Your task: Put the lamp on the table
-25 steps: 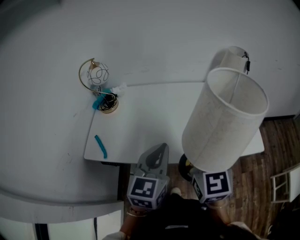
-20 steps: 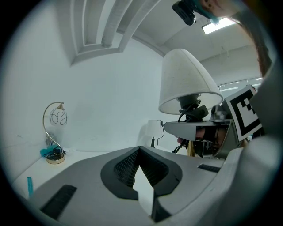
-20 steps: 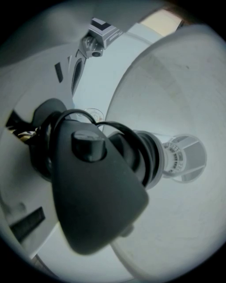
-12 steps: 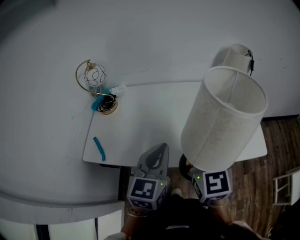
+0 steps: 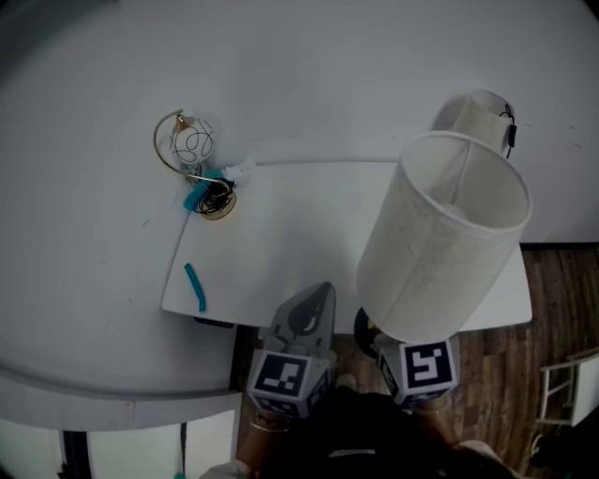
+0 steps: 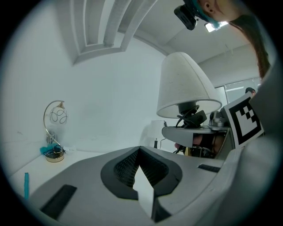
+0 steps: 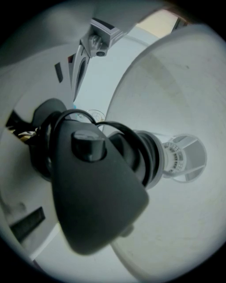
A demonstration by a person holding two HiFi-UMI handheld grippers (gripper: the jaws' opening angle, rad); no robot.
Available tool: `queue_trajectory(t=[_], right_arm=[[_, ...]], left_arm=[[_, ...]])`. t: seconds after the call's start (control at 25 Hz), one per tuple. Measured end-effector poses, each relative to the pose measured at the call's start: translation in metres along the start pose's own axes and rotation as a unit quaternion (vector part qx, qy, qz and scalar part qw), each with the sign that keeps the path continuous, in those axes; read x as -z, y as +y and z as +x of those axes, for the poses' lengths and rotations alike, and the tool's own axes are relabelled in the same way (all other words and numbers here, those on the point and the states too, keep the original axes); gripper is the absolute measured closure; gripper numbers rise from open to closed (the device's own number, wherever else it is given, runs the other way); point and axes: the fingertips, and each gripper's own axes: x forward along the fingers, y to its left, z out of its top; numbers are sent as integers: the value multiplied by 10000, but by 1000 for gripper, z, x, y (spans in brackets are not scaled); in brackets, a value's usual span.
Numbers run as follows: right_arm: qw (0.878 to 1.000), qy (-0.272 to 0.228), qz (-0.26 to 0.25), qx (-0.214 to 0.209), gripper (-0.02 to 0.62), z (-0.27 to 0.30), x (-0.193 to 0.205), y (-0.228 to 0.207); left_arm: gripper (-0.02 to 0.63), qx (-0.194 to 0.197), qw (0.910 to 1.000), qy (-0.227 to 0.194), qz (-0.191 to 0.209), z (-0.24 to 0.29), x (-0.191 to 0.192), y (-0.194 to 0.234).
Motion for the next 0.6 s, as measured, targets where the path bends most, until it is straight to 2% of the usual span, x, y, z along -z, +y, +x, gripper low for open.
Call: queue_trajectory(t=[0.28, 0.6], right_arm=[[9999, -75, 30, -121, 567, 3, -2, 6], [9999, -57, 49, -89, 567, 9, 1, 10]], left_arm=[[614, -178, 9998, -11, 59, -6, -4, 6], [614, -162, 9998, -48, 67, -1, -1, 14]])
